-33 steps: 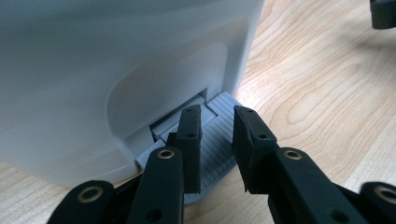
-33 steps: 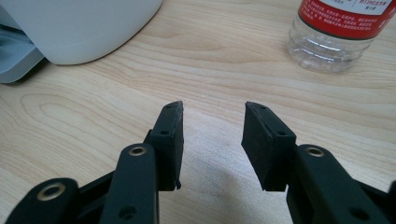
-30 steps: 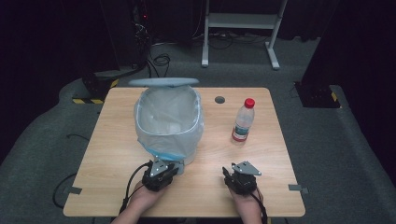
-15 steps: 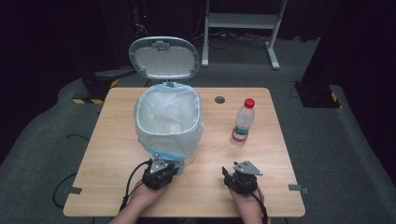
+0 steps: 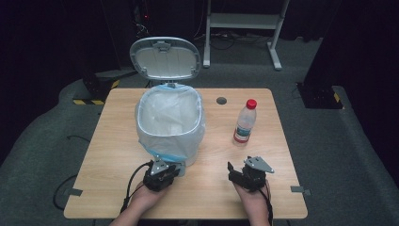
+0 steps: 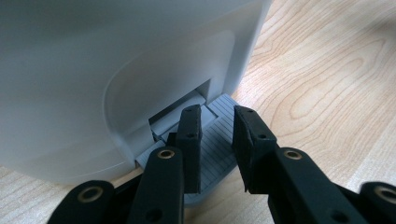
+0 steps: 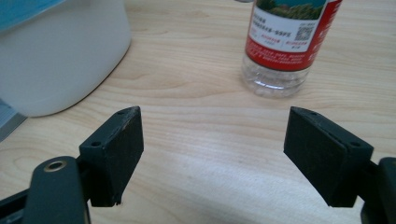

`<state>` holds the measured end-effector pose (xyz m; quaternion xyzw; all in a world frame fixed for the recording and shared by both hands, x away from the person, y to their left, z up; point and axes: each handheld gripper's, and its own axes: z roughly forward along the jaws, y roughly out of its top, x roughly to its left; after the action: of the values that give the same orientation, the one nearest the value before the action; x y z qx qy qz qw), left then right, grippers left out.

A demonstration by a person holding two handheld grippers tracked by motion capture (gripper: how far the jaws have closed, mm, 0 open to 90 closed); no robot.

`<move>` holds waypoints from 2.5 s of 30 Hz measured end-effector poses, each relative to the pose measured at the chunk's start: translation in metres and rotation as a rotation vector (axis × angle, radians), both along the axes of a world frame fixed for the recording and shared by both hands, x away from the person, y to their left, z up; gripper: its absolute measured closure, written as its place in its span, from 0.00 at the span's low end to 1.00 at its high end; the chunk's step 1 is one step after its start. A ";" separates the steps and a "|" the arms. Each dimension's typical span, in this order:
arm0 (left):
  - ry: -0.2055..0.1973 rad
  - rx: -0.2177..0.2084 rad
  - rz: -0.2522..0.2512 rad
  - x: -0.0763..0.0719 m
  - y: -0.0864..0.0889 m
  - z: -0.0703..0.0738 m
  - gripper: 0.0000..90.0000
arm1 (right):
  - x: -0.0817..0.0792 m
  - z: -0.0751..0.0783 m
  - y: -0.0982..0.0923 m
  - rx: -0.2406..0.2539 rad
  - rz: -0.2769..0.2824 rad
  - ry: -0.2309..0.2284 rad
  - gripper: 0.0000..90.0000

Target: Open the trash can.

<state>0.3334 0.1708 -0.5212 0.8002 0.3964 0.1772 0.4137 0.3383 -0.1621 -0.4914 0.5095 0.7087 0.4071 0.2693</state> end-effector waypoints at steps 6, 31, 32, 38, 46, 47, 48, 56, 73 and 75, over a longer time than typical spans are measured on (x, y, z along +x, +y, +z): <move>-0.002 0.003 0.000 0.000 0.000 0.000 0.80 | 0.011 0.006 -0.006 -0.001 -0.033 -0.008 0.21; 0.000 0.000 -0.002 0.000 0.000 0.000 0.80 | 0.053 0.031 -0.018 0.038 -0.093 -0.021 0.18; 0.000 0.000 -0.002 0.000 0.000 0.000 0.80 | 0.056 0.033 -0.018 0.040 -0.103 -0.023 0.17; 0.000 -0.002 -0.001 0.000 0.000 0.000 0.80 | 0.073 0.044 -0.018 0.056 -0.131 -0.030 0.16; 0.001 -0.010 0.002 0.000 0.000 0.000 0.80 | 0.089 0.054 -0.013 0.032 -0.133 -0.047 0.16; 0.002 -0.011 0.001 0.000 0.000 0.000 0.80 | 0.092 0.055 -0.012 0.028 -0.137 -0.043 0.16; 0.002 -0.012 0.001 0.000 0.000 0.000 0.80 | 0.094 0.055 -0.011 0.019 -0.139 -0.044 0.16; 0.004 -0.015 0.001 0.000 0.001 0.000 0.80 | 0.109 0.056 -0.007 0.004 -0.157 -0.029 0.16; 0.002 -0.014 0.001 0.000 0.001 0.000 0.80 | 0.116 0.050 -0.006 0.039 -0.150 -0.057 0.30; 0.003 -0.014 0.001 0.000 0.001 0.000 0.80 | 0.117 0.050 -0.005 0.026 -0.148 -0.064 0.31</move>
<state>0.3337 0.1713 -0.5216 0.7974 0.3984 0.1734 0.4186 0.4548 -0.1672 -0.4415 0.5506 0.6548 0.4113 0.3146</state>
